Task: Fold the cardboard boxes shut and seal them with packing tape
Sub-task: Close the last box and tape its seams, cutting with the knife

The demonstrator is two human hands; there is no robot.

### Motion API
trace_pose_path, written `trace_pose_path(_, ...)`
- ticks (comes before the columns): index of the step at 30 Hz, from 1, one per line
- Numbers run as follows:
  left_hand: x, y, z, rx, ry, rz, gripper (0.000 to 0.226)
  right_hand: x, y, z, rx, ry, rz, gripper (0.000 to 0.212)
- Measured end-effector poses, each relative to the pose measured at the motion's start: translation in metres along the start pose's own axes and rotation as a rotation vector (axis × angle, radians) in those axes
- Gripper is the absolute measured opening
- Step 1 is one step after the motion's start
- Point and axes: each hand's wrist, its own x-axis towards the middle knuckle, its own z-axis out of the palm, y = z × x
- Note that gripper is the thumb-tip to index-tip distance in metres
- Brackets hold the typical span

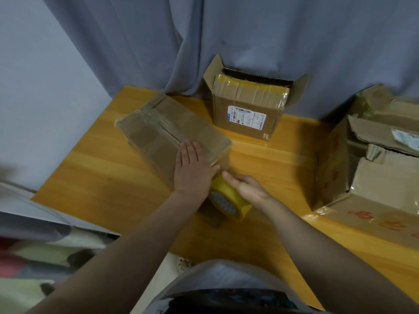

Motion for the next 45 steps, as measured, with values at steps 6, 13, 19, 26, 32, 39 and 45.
trace_pose_path(6, 0.018, -0.016, -0.003, 0.045, 0.003, 0.053, 0.078, -0.010, 0.079, -0.043, -0.229, 0.322, 0.115, 0.017)
trace_pose_path(13, 0.021, -0.025, -0.008, 0.079, -0.020, 0.100, 0.082, -0.050, 0.146, -0.081, -1.063, 0.225, 0.583, 0.051)
trace_pose_path(19, 0.021, -0.025, -0.007, 0.029, -0.005, 0.085, 0.087, -0.060, 0.166, -0.087, -1.213, 0.205, 0.448, 0.031)
trace_pose_path(26, 0.021, -0.046, -0.010, 0.047, -0.004, 0.173, 0.083, -0.037, 0.131, -0.061, -0.586, 0.318, 0.269, 0.018)
trace_pose_path(32, 0.018, -0.099, -0.015, -0.111, -0.028, 0.348, 0.093, -0.031, 0.020, -0.013, 0.097, 0.372, -0.090, 0.021)
trace_pose_path(39, -0.003, -0.098, 0.008, -0.192, 0.413, 0.131, 0.065, -0.028, -0.084, 0.048, -0.022, -0.038, -0.411, 0.026)
trace_pose_path(45, -0.035, -0.092, 0.025, -0.446, 0.572, -0.085, 0.030, -0.001, -0.103, 0.064, -0.534, -0.086, -0.565, 0.040)
